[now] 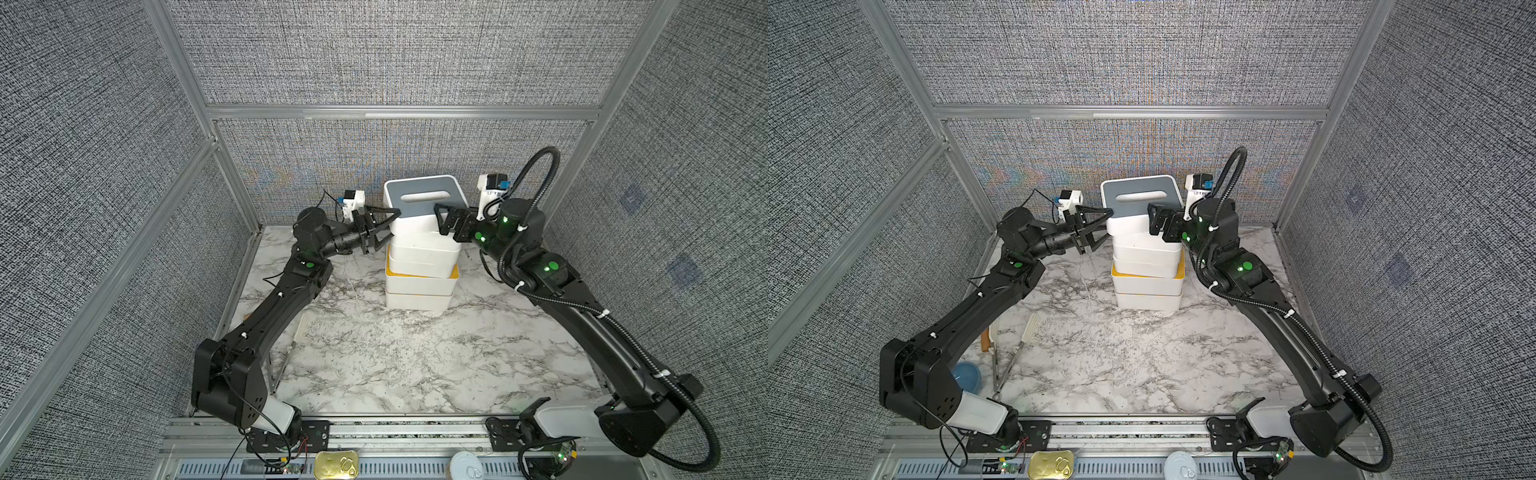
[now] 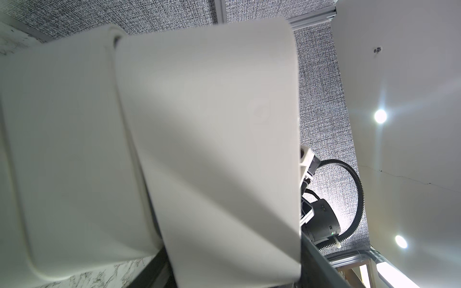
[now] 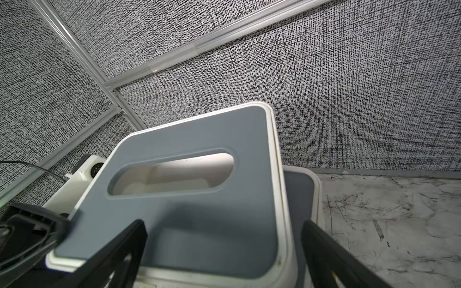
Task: Stack the tissue boxes
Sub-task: Place the tissue box at the tissue box.
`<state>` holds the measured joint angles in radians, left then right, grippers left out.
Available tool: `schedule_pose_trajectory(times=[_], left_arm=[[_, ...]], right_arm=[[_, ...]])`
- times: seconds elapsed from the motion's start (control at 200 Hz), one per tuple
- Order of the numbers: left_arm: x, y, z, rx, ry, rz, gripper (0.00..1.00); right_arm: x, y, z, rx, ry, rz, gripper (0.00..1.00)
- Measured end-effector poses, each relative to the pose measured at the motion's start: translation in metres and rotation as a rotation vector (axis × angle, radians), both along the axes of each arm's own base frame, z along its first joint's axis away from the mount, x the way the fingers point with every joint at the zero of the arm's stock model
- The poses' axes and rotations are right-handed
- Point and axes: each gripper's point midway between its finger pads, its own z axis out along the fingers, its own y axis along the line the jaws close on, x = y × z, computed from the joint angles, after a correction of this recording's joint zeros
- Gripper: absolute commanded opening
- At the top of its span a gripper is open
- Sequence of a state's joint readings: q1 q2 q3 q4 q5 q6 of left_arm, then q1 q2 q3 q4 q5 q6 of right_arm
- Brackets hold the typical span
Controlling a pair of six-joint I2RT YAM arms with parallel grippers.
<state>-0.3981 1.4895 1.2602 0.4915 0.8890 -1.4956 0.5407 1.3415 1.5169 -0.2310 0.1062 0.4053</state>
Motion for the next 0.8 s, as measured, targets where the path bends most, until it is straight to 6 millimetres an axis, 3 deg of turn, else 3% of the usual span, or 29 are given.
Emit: schedule_pose_trajectory(times=[0.355,0.41,0.425,0.44,0.455,0.55,0.8], left_arm=[[0.001,0.0,0.0,0.012,-0.007,0.007,0.76],[0.0,0.0,0.001,0.014,-0.015,0.009,0.84],[0.0,0.001,0.002,0.014,-0.018,0.009,0.88],[-0.001,0.001,0.002,0.014,-0.02,0.01,0.97],[-0.001,0.001,0.003,0.015,-0.023,0.01,0.99],[-0.006,0.002,0.01,0.011,-0.055,0.011,0.99],[-0.005,0.002,0.008,0.038,-0.057,0.015,0.99]], right_arm=[[-0.001,-0.002,0.001,-0.001,-0.001,-0.008,0.99],[-0.002,-0.003,0.001,0.0,-0.002,-0.008,0.99],[-0.002,-0.003,0.001,0.0,-0.002,-0.008,0.99],[-0.002,-0.003,0.001,-0.001,-0.001,-0.008,0.99],[-0.003,-0.003,0.001,0.0,-0.002,-0.007,0.99],[-0.004,-0.004,0.002,0.001,-0.004,-0.008,0.99],[-0.008,-0.006,0.004,0.005,-0.01,-0.007,0.99]])
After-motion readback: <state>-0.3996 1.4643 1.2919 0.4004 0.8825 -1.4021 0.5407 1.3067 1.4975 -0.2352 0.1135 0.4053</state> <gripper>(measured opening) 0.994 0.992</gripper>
